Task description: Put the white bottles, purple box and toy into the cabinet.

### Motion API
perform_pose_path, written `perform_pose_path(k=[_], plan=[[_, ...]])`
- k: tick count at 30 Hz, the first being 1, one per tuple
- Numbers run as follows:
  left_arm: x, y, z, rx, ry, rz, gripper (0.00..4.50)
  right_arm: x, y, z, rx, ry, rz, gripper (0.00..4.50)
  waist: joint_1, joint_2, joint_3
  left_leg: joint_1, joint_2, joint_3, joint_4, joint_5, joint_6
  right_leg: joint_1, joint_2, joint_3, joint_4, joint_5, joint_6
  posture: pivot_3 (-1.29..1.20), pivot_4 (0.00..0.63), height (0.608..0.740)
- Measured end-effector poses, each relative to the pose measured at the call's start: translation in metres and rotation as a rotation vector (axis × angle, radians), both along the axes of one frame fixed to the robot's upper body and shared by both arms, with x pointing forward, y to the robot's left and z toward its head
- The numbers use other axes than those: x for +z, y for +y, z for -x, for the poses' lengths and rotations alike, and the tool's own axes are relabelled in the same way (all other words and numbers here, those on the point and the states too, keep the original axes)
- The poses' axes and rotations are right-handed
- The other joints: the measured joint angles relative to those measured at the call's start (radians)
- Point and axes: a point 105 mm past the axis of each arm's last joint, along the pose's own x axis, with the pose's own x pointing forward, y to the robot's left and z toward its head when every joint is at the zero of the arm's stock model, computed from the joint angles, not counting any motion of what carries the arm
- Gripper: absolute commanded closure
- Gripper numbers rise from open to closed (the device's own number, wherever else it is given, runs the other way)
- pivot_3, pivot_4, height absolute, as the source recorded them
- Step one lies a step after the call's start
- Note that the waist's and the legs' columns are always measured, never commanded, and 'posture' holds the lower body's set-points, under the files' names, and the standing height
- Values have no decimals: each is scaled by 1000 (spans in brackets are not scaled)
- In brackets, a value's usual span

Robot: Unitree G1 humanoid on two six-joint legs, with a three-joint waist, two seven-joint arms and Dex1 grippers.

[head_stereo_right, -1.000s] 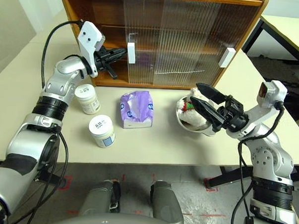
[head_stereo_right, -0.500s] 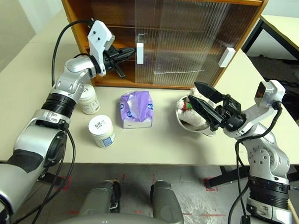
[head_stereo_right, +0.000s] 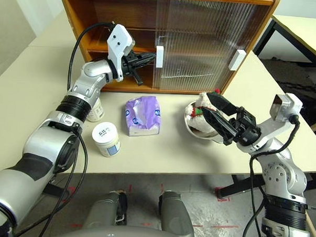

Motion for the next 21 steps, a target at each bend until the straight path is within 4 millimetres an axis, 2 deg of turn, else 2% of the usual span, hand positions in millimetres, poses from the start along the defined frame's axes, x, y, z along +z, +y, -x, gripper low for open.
perform_pose_path(k=[2, 5, 9, 12, 15, 17, 21], plan=[[8, 8, 3, -2, -30, 19, 4452, 1, 1, -1, 1, -5, -2, 0, -8, 1, 0, 0, 0, -1, 0, 0, 0, 0, 0, 0, 0, 0, 0, -59, 26, 740], [16, 33, 10, 23, -35, 68, 3847, 5, 1, -4, 3, -24, -5, 0, -18, 2, -1, 1, 1, -5, 0, 0, 0, 0, 1, 2, 1, 0, 0, -39, 28, 740], [29, 78, 26, 62, 7, 148, 2409, 9, 1, -11, 12, -41, -6, 0, -13, 2, -1, 2, 1, -7, 0, 0, 0, -1, 2, 1, 5, -1, -1, -12, 28, 740], [39, 121, 41, 127, 11, 163, 1249, 10, 0, -16, 14, -44, -1, 0, -6, 3, -2, 2, 1, -8, 0, 0, 0, 0, 2, 1, 7, -1, -2, 17, 27, 740], [35, 171, 59, 237, 58, 184, 104, 10, -2, -19, 19, -45, 8, 0, -2, 4, -3, 3, 2, -8, 0, 0, 0, 0, 1, 0, 7, -2, -3, 41, 33, 740], [22, 194, 73, 296, 118, 202, 43, 8, -4, -20, 18, -42, 12, 0, 4, 4, -3, 3, 3, -8, 0, 0, 0, 0, 0, 0, 7, -2, -3, 46, 41, 740], [-15, 204, 98, 323, 230, 206, 43, 7, -6, -22, 21, -40, 22, 0, 31, 4, -3, 3, 3, -8, 0, 0, 0, 0, -3, -1, 7, -5, -8, 43, 54, 740]])
